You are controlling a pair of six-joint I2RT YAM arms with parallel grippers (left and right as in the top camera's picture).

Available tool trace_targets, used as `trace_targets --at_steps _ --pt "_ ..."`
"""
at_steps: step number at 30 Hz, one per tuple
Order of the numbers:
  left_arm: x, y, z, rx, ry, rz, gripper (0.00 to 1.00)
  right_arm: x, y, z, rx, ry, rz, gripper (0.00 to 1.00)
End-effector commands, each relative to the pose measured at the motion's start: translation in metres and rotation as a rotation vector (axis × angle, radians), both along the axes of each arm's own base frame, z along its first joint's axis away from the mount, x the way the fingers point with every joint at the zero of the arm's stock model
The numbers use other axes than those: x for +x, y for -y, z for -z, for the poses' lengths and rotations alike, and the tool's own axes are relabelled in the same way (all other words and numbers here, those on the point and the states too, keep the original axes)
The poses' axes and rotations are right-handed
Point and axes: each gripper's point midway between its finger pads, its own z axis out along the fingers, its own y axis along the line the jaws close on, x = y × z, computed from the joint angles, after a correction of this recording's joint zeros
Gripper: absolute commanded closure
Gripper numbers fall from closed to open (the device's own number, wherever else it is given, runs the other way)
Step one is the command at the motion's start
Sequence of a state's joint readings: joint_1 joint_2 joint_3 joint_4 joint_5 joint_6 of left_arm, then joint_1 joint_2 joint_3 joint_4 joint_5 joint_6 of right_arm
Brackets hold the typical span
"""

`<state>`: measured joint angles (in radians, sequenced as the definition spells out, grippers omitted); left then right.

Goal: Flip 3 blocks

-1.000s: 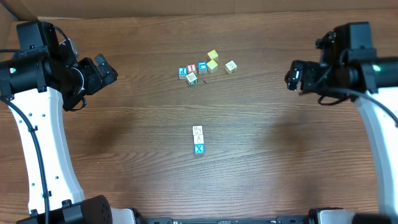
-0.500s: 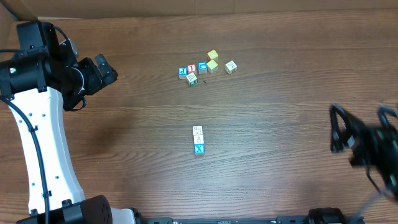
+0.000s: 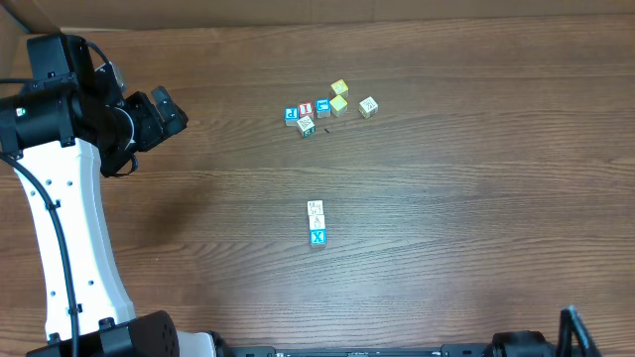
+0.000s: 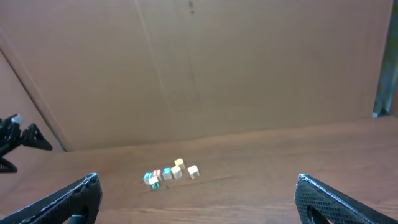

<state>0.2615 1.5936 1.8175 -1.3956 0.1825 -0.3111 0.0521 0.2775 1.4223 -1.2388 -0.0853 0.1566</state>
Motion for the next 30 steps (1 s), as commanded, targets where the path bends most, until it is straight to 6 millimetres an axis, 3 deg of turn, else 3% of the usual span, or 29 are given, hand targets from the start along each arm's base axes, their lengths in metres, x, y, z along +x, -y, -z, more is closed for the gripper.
trace_targets --at_steps 1,8,17,21,24,30 --pt "0.000 -0.001 0.005 0.012 -0.015 0.016 0.00 0.000 0.002 0.024 -0.003 -0.008 0.014 0.00" --pt "0.000 -0.001 0.005 0.012 -0.015 0.016 0.00 0.019 0.001 0.063 -0.003 -0.004 0.014 0.00" --pt "0.000 -0.001 0.005 0.012 -0.015 0.016 0.00 0.070 -0.001 0.092 -0.001 0.037 0.015 0.00" --pt "0.000 -0.001 0.005 0.012 -0.014 0.016 0.00 0.088 -0.001 0.083 0.002 0.122 0.020 0.00" --pt "0.000 -0.001 0.005 0.012 -0.015 0.016 0.00 0.101 -0.002 0.063 0.008 0.260 0.020 0.00" --pt "0.000 -0.001 0.005 0.012 -0.015 0.016 0.00 0.109 -0.003 0.033 0.024 0.532 0.020 0.00"
